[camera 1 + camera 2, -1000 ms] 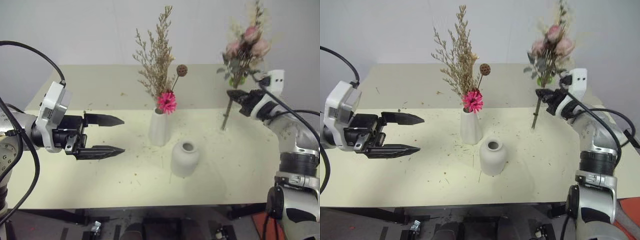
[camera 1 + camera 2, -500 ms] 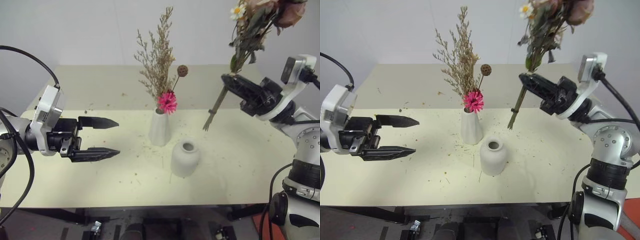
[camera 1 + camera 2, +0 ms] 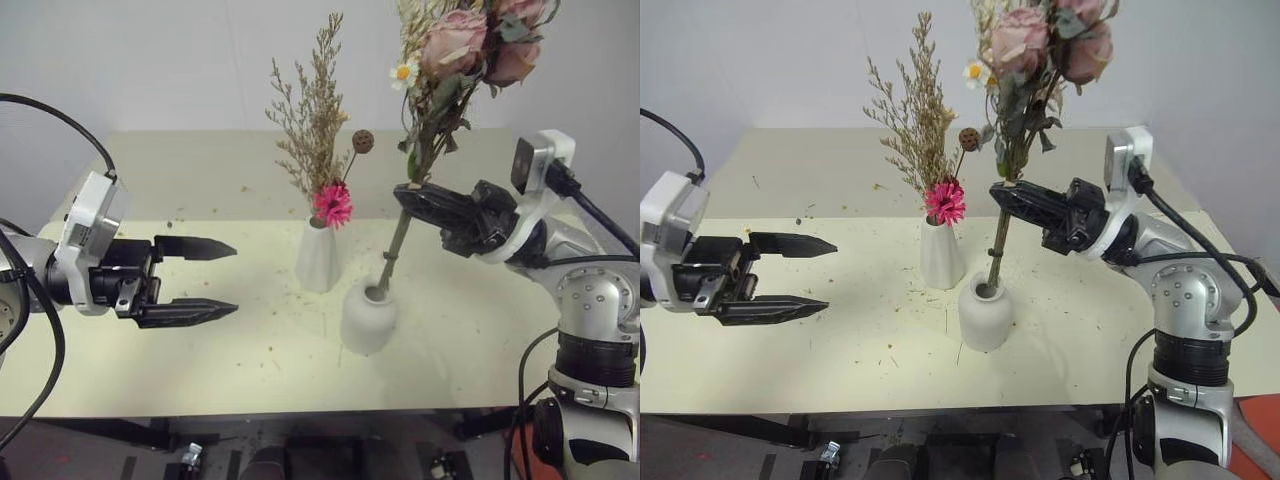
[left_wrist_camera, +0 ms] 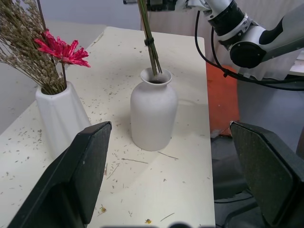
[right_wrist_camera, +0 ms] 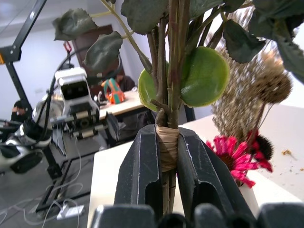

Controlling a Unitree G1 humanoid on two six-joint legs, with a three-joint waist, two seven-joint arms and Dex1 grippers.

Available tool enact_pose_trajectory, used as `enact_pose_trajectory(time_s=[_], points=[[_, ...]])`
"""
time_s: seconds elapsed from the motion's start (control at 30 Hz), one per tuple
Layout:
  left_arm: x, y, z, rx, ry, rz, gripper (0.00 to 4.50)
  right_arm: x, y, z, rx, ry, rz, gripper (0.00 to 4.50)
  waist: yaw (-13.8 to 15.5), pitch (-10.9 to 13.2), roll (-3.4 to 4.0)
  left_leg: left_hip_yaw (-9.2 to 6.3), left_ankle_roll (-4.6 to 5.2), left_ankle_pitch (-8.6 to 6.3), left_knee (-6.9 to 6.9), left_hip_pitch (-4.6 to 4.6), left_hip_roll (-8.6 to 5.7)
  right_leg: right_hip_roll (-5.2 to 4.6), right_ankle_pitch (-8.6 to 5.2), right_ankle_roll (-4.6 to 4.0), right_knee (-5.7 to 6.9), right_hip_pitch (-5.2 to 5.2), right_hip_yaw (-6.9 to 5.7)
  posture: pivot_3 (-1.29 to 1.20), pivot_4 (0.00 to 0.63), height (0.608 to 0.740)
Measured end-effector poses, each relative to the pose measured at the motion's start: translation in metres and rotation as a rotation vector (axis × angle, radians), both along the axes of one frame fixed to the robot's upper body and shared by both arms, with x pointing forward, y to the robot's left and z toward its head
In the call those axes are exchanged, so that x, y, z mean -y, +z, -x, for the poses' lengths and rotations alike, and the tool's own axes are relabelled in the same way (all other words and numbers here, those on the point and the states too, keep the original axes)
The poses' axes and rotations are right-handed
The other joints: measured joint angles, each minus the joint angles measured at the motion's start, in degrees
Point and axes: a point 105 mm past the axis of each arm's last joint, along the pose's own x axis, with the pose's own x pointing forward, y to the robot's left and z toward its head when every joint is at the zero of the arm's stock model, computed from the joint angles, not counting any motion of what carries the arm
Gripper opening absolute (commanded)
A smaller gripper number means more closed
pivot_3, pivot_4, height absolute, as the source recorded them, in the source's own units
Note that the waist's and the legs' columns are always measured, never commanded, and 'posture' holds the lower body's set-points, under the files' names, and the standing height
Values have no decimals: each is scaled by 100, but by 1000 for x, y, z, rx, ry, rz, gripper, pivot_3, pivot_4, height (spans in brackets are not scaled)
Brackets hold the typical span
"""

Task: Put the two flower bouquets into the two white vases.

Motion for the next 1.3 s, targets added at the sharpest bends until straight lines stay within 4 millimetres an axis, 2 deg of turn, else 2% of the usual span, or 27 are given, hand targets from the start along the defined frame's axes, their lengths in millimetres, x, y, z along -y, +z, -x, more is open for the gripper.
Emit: enact_pose_trajectory(time_s=[0.2,0.53,0.8,1.0,1.17,1.3], points=[[-2,-3,0,-14,15,-2,4306,-6,-6,0,14,4,25,242,2,0,0,0,0,0,0,0,1,1,0,0,-1,0,0,0,150,740],[-2,-3,0,-14,16,-4,4306,-10,-45,-3,-17,-20,88,242,4,0,0,1,0,0,0,0,0,0,0,0,0,-1,0,0,150,740],[-2,-3,0,-15,15,-7,4306,-8,-65,0,9,-36,125,242,8,0,0,1,0,0,0,0,0,0,-1,1,-1,0,0,0,150,740],[-2,-3,0,-14,13,-9,4306,-2,-78,2,5,-67,141,2176,8,0,0,1,0,0,0,2,1,2,-1,1,0,1,0,0,150,740],[-2,-2,1,-15,9,-13,4306,10,-78,4,49,-102,182,3916,14,0,0,1,0,0,0,2,0,1,-2,2,-1,2,0,0,150,740],[-2,-2,1,-15,10,-13,4306,26,-75,7,78,-116,236,3916,23,0,0,2,0,0,0,2,0,0,-4,6,-1,2,0,0,150,740]])
